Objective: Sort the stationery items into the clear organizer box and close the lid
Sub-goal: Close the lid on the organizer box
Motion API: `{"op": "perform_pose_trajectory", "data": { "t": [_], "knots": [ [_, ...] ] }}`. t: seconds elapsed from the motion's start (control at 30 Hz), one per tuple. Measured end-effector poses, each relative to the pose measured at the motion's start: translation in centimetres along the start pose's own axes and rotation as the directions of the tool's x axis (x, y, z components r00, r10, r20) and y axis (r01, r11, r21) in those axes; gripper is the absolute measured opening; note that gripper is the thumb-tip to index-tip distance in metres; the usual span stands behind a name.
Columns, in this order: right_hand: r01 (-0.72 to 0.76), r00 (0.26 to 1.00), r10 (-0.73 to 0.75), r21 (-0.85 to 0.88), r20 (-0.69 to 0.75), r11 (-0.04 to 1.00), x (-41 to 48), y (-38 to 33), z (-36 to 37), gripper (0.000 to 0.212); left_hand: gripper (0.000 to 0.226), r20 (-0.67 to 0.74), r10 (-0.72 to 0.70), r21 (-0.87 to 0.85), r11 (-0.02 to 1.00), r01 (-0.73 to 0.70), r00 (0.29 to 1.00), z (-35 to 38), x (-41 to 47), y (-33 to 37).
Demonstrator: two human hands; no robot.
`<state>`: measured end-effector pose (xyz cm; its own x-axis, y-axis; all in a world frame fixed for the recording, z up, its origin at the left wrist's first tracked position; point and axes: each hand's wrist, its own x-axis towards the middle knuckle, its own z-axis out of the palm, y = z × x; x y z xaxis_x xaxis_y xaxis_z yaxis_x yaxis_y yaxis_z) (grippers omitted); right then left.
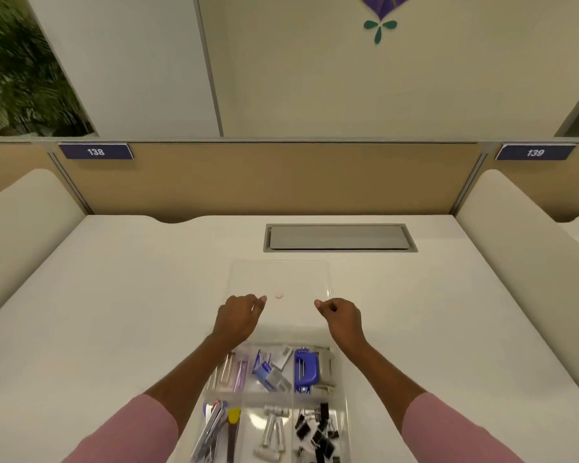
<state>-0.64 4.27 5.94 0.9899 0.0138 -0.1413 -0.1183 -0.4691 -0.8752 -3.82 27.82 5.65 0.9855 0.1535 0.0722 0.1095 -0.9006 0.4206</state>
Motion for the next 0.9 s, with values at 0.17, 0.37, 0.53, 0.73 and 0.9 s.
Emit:
{"op": "perform_pose_trajectory", "data": {
  "t": [0.17,0.37,0.53,0.73,0.9],
  "knots": [
    [-0.004,0.997,0.018,-0.178,0.072,0.984,3.7,0.5,1.0,0.039,0.063,0.032,-0.081,0.078,0.994,0.079,0.996,-0.6,3.6,-1.4],
    [-0.079,0.994,0.098,-0.322,0.045,0.943,7.7,0.6,2.1,0.052,0.063,0.086,-0.174,0.290,0.946,0.142,0.981,0.3,6.9,-3.1],
    [-0.187,0.978,0.207,-0.379,0.011,0.906,10.0,0.6,3.0,0.062,0.054,0.179,-0.464,0.276,0.870,0.408,0.867,1.9,8.8,-4.1],
    [-0.306,0.947,0.323,-0.310,0.003,0.900,10.8,0.1,4.1,0.068,0.077,0.242,-0.549,0.174,0.836,0.521,0.800,3.1,10.1,-4.9],
    [-0.436,0.899,0.438,-0.067,0.009,0.897,11.5,-0.4,4.0,0.075,0.066,0.221,-0.623,-0.039,0.763,0.645,0.750,3.0,10.0,-4.2]
  ]
}}
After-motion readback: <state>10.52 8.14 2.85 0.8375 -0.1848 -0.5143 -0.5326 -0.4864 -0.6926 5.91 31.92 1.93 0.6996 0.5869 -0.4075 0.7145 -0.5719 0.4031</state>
